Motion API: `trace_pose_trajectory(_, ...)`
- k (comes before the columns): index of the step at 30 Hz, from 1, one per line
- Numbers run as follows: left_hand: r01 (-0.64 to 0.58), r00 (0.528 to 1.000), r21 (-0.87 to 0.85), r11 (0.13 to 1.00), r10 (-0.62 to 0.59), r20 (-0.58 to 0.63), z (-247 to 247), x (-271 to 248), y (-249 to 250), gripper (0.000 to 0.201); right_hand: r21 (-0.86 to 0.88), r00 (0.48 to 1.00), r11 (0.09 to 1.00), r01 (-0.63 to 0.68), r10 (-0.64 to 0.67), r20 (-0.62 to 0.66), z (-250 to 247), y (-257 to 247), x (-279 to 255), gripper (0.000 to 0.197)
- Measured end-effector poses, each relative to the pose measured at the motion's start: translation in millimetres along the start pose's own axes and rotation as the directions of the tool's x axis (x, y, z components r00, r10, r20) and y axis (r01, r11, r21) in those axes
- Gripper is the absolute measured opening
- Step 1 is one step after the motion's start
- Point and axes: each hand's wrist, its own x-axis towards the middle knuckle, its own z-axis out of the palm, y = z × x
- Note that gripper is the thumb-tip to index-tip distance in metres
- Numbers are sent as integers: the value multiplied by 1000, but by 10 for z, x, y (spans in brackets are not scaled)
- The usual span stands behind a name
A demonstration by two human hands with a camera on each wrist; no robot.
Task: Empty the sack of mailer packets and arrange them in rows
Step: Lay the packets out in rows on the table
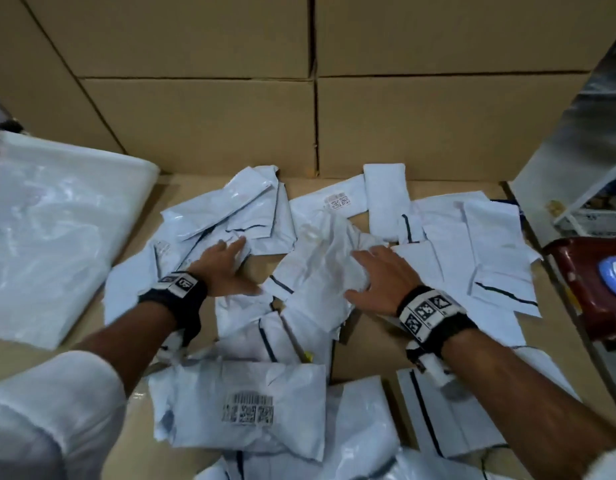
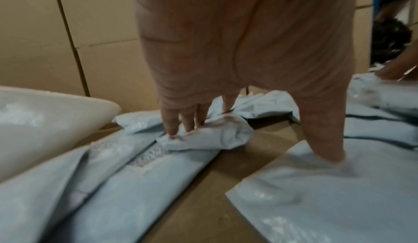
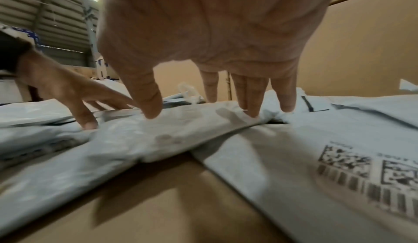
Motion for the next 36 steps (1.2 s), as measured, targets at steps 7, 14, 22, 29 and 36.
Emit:
trace_pose_trajectory(7,89,994,70,994,-84,-67,-64,-745,-595,130,25,993,997,69,-71,96,210,-556,-607,102)
trace_pose_trajectory(14,-54,997,46,998,51,55,325,-1027,-1065,126,11,948,992,122,-120,294,574,-1279,-1031,126)
trace_pose_trajectory(22,-337,939,-268,902,342,-33,506,-1675,-1519,60,-25,958,958,284,-283,51,1143,-1979,-1379,95)
trace_pose_trajectory(29,-410,907,-282,868,354,-228,542,-2202,-1503,74,11,951,959,282,-278,-133,1351,-2028,-1842,105)
trace_pose_trajectory(36,-434,885,-79,897,409,-224,882,-2465,-843,74,-52,945,962,267,-272,-180,1285,-1540,-1878,74)
